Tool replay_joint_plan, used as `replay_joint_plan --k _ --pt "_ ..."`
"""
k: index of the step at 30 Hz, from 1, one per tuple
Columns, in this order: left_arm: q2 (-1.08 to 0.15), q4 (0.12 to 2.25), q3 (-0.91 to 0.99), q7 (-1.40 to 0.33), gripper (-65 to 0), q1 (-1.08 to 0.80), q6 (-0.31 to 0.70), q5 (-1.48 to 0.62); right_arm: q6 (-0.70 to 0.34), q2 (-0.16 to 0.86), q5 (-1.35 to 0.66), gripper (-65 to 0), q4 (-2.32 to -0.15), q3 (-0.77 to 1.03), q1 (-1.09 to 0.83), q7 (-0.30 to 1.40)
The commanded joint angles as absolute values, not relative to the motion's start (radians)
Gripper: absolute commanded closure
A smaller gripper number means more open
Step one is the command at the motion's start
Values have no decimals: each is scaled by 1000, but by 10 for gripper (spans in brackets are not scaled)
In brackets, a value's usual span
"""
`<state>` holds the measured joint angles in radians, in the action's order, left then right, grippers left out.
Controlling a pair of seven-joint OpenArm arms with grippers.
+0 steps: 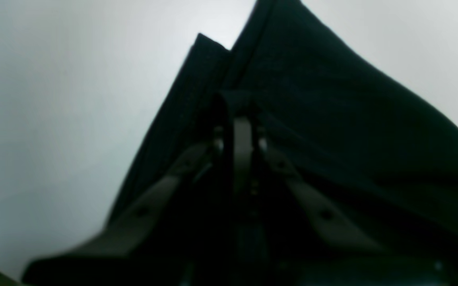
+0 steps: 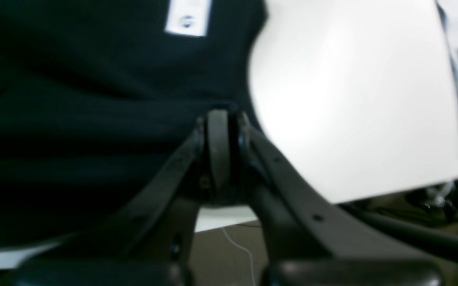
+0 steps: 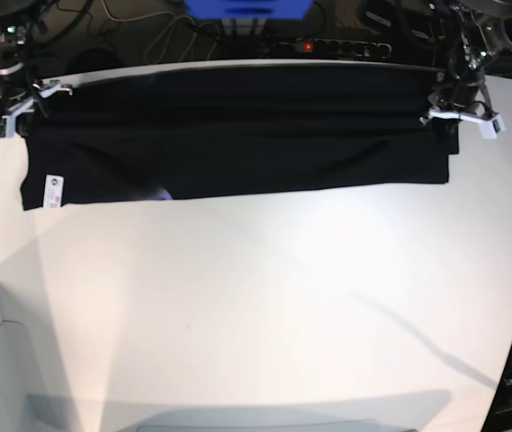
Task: Fold the T-shirt properly
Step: 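Regrip the strip's end with the right gripper, left gripper holding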
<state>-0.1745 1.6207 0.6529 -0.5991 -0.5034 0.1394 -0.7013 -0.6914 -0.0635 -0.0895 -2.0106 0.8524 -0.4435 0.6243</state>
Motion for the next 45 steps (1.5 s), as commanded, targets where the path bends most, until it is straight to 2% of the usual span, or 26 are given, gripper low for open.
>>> replay_joint_plan --k 1,11,17,24,28,39,45 --pt "-188 1632 659 -581 0 -501 142 -710 -698 -50 -93 0 -2034 868 -443 602" --pt "-186 1609 659 -582 0 -493 142 -708 -698 -48 -84 0 -2015 840 -423 610" --pt "-186 1604 659 -582 0 -492 142 -710 -698 -45 5 -7 -1997 769 -421 611" --pt "-188 1609 659 -582 0 -492 142 -710 -698 -41 61 -212 -1916 759 -414 607" --pt "-188 1606 659 -582 0 -493 142 -710 -698 -16 61 -279 -1828 768 -374 604" --pt "-186 1606 659 -582 0 -495 142 -711 -698 -7 50 -286 -1879 878 -312 602" --pt "-186 1606 657 -582 0 -495 142 -711 -698 -8 -90 -287 -1985 817 -395 610"
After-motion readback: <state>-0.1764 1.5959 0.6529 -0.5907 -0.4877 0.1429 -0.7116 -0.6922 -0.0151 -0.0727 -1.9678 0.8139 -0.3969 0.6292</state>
